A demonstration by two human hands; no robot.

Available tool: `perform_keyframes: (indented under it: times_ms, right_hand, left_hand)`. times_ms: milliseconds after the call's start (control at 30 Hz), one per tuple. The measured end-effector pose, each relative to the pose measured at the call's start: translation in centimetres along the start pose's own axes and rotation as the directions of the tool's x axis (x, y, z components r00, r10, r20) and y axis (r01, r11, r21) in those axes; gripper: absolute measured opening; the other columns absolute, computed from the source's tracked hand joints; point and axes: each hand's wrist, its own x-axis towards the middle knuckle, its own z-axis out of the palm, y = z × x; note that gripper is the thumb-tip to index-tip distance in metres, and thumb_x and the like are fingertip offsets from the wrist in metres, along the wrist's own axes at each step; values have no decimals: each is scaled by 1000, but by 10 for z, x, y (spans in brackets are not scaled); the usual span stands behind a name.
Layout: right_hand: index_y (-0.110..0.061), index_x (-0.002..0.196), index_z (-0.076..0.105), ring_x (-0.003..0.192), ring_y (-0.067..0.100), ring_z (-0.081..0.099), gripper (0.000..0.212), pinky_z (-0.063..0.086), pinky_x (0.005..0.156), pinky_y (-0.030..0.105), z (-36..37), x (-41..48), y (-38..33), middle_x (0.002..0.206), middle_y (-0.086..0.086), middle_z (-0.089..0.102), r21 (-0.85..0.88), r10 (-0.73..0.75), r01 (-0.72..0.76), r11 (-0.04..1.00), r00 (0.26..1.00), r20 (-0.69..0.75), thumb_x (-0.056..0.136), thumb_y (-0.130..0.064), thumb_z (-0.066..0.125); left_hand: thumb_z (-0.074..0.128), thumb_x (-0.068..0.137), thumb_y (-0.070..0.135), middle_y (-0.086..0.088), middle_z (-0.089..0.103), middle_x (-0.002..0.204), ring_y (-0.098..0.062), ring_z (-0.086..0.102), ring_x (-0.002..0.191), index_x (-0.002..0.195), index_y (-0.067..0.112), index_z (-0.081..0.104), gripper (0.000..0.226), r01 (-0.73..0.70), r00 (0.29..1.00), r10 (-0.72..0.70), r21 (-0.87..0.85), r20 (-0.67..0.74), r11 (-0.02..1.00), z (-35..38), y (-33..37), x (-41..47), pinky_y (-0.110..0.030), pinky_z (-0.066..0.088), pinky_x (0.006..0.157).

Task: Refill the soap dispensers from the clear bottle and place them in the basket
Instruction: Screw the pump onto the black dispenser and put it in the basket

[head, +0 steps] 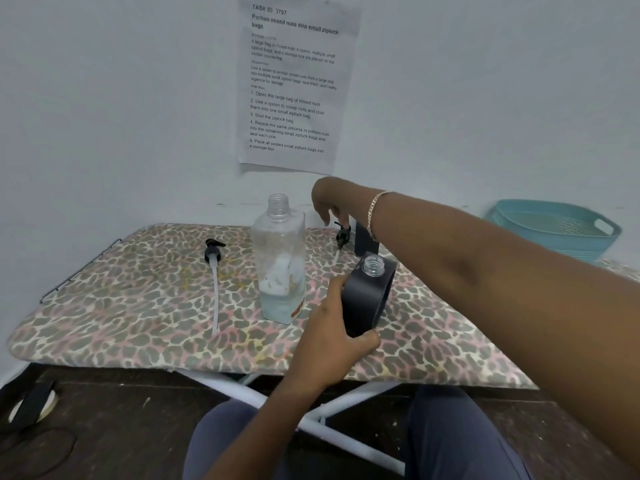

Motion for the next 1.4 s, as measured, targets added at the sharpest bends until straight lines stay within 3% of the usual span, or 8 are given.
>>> perform_keyframes:
  times_ms: [267, 433, 567, 667, 767, 867, 1133, 1400]
  right_hand:
    - [-1, 139, 58, 135, 26, 56, 48, 42, 109, 35, 17, 6, -6, 144, 5, 61, -442, -126, 107, 891, 992, -14, 103, -31, 64]
    - [-3, 88, 57, 74, 23, 51, 28, 47, 91, 34, 23, 17, 3, 89, 6, 53, -278, -75, 52, 959, 995, -73, 109, -22, 53]
    - [-2, 94, 55, 90, 23, 62, 30, 45, 103, 32, 25, 14, -1, 98, 3, 59, -226, -16, -12, 974, 993, -119, 104, -29, 62]
    - [-3, 79, 54, 73, 21, 58, 35, 49, 75, 33, 23, 16, 5, 80, 3, 60, -112, -63, 49, 992, 990, -125, 103, -27, 64]
    - [-10, 73, 67, 76, 19, 72, 24, 58, 76, 28, 17, 25, 9, 57, -2, 69, 131, -101, 122, 984, 982, -158, 91, -22, 78]
    - [-10, 61, 59, 47, 14, 67, 33, 53, 43, 21, 6, 19, 15, 42, 1, 61, 263, -187, 278, 924, 927, -324, 75, -11, 88]
    - [16, 82, 70, 60, 11, 73, 30, 59, 57, 20, -3, -44, 66, 73, 20, 71, 542, -138, 641, 544, 705, -695, 75, -7, 89]
    - [4, 107, 75, 91, 27, 79, 33, 64, 83, 37, 5, -141, 134, 95, 17, 79, 554, 29, 823, 123, 555, -831, 80, -11, 88]
  left_hand:
    - [78, 79, 30, 10, 67, 98, -7, 64, 78, 138, 43, 37, 73, 8, 1000, -7, -28, 15, 1000, 1, -5, 3, -14, 44, 64]
    - [77, 79, 32, 10, 68, 100, -9, 65, 81, 138, 45, 36, 73, 17, 1000, -16, -38, 20, 999, 2, -7, 3, -18, 46, 66]
    - [76, 79, 32, 9, 67, 99, -9, 65, 80, 137, 46, 35, 72, 14, 1000, -14, -26, 17, 1000, 1, -6, 2, -17, 45, 65]
    - [76, 79, 32, 8, 67, 97, -9, 65, 78, 137, 45, 36, 72, 6, 1000, -5, -21, 13, 1000, 1, -4, 2, -18, 45, 63]
    - [77, 79, 31, 9, 67, 96, -8, 65, 79, 136, 44, 37, 71, 0, 1000, 0, -15, 10, 1000, 0, -3, 0, -17, 46, 63]
    - [77, 79, 33, 11, 67, 100, -7, 66, 84, 136, 45, 36, 72, 0, 1000, 0, 3, 7, 1000, 0, -1, 0, -19, 48, 65]
    - [77, 79, 34, 10, 68, 101, -6, 66, 82, 134, 43, 35, 70, 6, 1000, -6, 41, 13, 999, -1, 2, -1, -16, 47, 61]
    - [79, 81, 31, 9, 69, 99, -2, 66, 81, 134, 39, 36, 69, 2, 1000, -3, 63, 9, 998, -2, 6, -3, -14, 47, 59]
